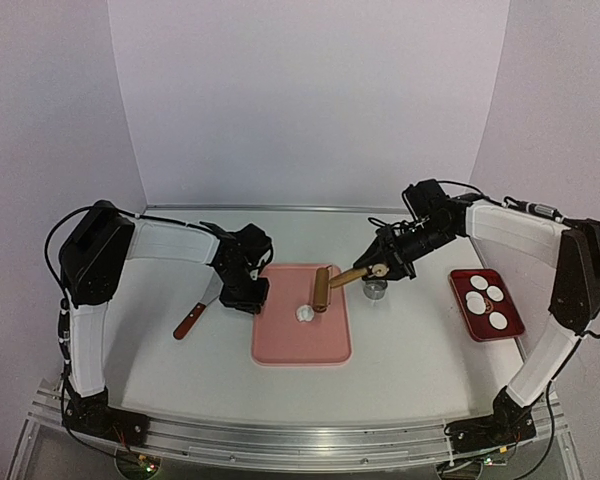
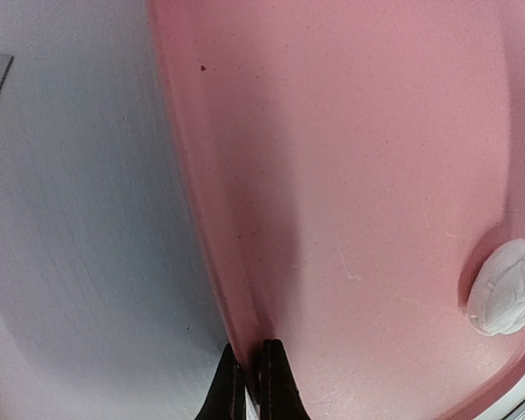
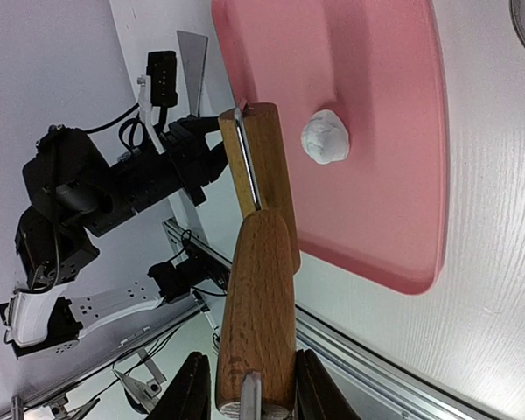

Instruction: Roll out the dumpling wrappers from the dough

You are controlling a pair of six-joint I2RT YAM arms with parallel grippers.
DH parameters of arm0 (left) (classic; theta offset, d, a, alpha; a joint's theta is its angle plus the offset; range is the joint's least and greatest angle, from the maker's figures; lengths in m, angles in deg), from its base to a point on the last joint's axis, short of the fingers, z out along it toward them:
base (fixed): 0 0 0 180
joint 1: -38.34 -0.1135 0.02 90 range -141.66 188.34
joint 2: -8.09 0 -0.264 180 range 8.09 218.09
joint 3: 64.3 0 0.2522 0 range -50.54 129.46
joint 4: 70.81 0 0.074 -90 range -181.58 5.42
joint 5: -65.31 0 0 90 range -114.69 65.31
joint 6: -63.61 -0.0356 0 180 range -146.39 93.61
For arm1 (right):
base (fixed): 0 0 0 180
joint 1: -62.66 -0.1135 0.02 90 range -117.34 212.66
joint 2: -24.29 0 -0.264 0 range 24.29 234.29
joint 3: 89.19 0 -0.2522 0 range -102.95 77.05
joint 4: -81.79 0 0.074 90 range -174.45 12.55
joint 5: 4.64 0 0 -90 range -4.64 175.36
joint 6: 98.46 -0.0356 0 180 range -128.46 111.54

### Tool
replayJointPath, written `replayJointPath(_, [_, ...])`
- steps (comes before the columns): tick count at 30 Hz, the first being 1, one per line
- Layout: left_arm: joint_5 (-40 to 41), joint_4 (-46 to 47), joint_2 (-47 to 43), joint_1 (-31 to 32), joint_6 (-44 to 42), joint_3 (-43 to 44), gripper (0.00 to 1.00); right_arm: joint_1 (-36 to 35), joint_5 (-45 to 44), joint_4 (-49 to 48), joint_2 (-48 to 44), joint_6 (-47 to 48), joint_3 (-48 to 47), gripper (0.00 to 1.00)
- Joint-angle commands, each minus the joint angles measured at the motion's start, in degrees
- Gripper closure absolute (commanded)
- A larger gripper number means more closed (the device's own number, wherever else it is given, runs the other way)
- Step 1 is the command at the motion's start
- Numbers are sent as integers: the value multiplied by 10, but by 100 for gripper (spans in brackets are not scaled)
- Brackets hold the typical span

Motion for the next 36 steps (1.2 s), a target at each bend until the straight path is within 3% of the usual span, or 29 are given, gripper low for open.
replayJointPath(1, [3, -20, -22, 4, -29, -27, 100, -16, 25, -23, -7, 20, 13, 100])
replayJointPath(11, [-1, -6, -39, 4, -34, -60, 100, -49, -23, -67, 21, 12, 9, 100])
replayJointPath(36, [13, -14, -25, 4, -42, -35, 100, -77, -66, -94, 92, -15, -10, 100])
